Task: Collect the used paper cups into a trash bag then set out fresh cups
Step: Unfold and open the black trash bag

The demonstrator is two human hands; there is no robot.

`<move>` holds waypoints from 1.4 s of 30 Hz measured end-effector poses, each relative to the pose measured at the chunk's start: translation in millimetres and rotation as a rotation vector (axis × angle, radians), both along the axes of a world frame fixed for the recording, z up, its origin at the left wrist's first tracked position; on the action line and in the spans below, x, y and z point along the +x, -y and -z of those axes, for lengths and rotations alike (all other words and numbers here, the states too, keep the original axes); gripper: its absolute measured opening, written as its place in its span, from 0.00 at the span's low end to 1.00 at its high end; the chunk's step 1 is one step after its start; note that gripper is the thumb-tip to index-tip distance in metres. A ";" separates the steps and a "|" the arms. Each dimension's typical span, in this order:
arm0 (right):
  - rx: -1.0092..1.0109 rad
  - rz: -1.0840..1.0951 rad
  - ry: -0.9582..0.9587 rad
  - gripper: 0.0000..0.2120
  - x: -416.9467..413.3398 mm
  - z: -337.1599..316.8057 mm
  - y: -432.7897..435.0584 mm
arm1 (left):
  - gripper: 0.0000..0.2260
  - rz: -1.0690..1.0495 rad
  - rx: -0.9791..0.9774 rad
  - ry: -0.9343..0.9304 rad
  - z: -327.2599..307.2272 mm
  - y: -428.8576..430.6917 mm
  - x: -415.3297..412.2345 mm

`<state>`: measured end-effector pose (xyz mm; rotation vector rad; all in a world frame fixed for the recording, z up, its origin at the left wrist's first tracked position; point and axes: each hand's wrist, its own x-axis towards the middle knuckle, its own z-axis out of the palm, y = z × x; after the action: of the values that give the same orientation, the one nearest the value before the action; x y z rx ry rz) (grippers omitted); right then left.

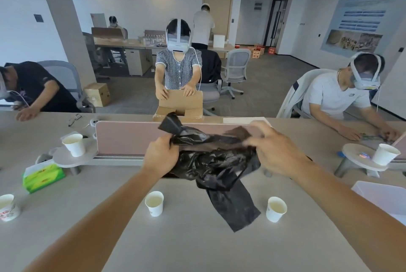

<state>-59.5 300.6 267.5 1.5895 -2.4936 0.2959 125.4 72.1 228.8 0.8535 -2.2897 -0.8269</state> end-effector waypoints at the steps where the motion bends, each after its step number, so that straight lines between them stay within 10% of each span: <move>1: -0.231 0.073 0.176 0.19 2.2 4.5 5.9 | 0.11 -0.022 0.089 -0.035 0.7 -2.7 -0.2; 5: -0.497 0.490 1.048 0.49 26.9 29.8 36.5 | 0.17 0.075 0.459 -0.179 -1.9 -20.9 -3.2; 8: -0.433 0.456 1.425 0.30 44.9 43.0 51.5 | 0.25 0.244 0.783 -0.193 -3.7 -39.1 -3.4; 10: -0.529 0.445 1.368 0.09 46.9 42.3 55.0 | 0.24 0.276 0.972 -0.163 -5.0 -43.6 -2.4; 17: -0.658 0.335 1.280 0.08 41.3 18.6 41.0 | 0.11 0.184 1.111 -0.176 -3.5 -31.0 3.5; 22: -0.373 0.325 0.655 0.17 17.5 8.3 21.3 | 0.05 -0.140 0.769 -0.306 -1.0 -9.4 6.0; 28: -0.241 0.366 0.361 0.06 11.0 7.1 2.2 | 0.12 0.168 1.253 -0.287 -19.4 -6.6 21.5; 33: -0.232 0.307 0.549 0.13 19.7 3.0 2.1 | 0.11 0.445 0.646 0.212 -20.6 -13.3 21.5; 42: -0.517 0.316 0.709 0.15 31.4 2.6 -10.7 | 0.17 0.094 0.064 -0.092 -32.9 -47.5 6.6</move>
<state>-28.1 311.3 264.9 0.9605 -2.7233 1.5252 132.0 119.5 261.7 0.7245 -2.2477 -0.9657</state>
